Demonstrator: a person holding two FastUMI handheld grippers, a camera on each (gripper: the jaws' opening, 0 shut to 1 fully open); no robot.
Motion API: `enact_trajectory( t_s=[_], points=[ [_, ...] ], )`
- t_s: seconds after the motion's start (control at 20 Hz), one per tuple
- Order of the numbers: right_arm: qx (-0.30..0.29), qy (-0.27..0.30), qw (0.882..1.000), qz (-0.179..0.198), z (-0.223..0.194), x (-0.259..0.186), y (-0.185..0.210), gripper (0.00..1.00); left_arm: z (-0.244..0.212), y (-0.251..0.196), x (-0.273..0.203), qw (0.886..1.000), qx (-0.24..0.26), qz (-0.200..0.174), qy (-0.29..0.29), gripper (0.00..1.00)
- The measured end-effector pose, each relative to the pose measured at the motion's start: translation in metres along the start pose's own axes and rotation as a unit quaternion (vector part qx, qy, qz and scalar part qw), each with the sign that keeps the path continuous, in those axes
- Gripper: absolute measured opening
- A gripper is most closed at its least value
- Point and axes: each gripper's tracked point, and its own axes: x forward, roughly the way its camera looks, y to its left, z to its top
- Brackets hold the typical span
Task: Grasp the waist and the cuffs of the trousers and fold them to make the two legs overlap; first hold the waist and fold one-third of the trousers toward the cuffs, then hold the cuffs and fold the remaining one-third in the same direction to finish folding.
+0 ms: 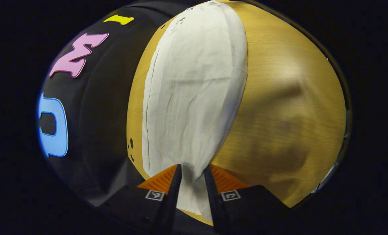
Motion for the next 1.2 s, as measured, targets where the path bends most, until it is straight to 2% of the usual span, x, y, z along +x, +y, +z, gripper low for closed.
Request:
enact_trajectory(
  t_s=[0.05, 0.1, 0.15, 0.55, 0.7, 0.75, 0.8, 0.95, 1.0, 1.05, 1.15, 1.2],
  points=[
    [-0.004, -0.001, 1.0, 0.005, -0.001, 0.002, 0.003, 0.98, 0.001, -0.003, 0.002, 1.0, 0.005, -0.003, 0.003, 0.32],
    [-0.008, -0.002, 1.0, 0.011, -0.003, 0.005, 0.005, 0.98, 0.001, -0.004, 0.006, 1.0, 0.013, -0.006, 0.005, 0.24],
    [-0.013, -0.004, 1.0, 0.018, -0.002, 0.008, 0.01, 0.98, 0.0, -0.002, 0.006, 1.0, 0.022, -0.003, 0.005, 0.07],
    [-0.075, 0.0, 0.993, 0.09, -0.017, 0.04, 0.061, 0.98, 0.002, -0.003, 0.006, 1.0, 0.014, -0.011, 0.012, 0.06],
    [-0.105, -0.01, 0.991, 0.081, -0.009, 0.06, 0.055, 0.96, 0.001, -0.003, 0.006, 1.0, 0.019, -0.004, 0.014, 0.06],
    [-0.111, -0.011, 0.99, 0.085, -0.006, 0.068, 0.055, 1.0, 0.001, -0.003, 0.007, 1.0, 0.02, -0.003, 0.015, 0.06],
    [-0.116, -0.011, 0.989, 0.088, -0.003, 0.075, 0.053, 0.91, 0.001, -0.003, 0.006, 1.0, 0.02, -0.002, 0.015, 0.06],
    [-0.122, -0.005, 0.988, 0.095, 0.0, 0.093, 0.054, 0.79, 0.002, -0.004, 0.007, 1.0, 0.019, -0.004, 0.016, 0.06],
    [-0.12, 0.0, 0.987, 0.103, -0.001, 0.097, 0.058, 0.7, 0.002, -0.004, 0.006, 1.0, 0.02, -0.004, 0.016, 0.06],
    [-0.114, 0.012, 0.985, 0.129, -0.006, 0.097, 0.069, 0.56, 0.002, -0.004, 0.006, 1.0, 0.025, -0.002, 0.016, 0.06],
    [-0.13, 0.026, 0.983, 0.13, -0.007, 0.096, 0.071, 0.09, 0.001, -0.004, 0.007, 0.999, 0.034, 0.01, 0.019, 0.06],
    [-0.128, 0.026, 0.983, 0.133, -0.008, 0.094, 0.072, 0.07, 0.001, -0.004, 0.006, 0.999, 0.032, 0.016, 0.019, 0.06]
  ],
)
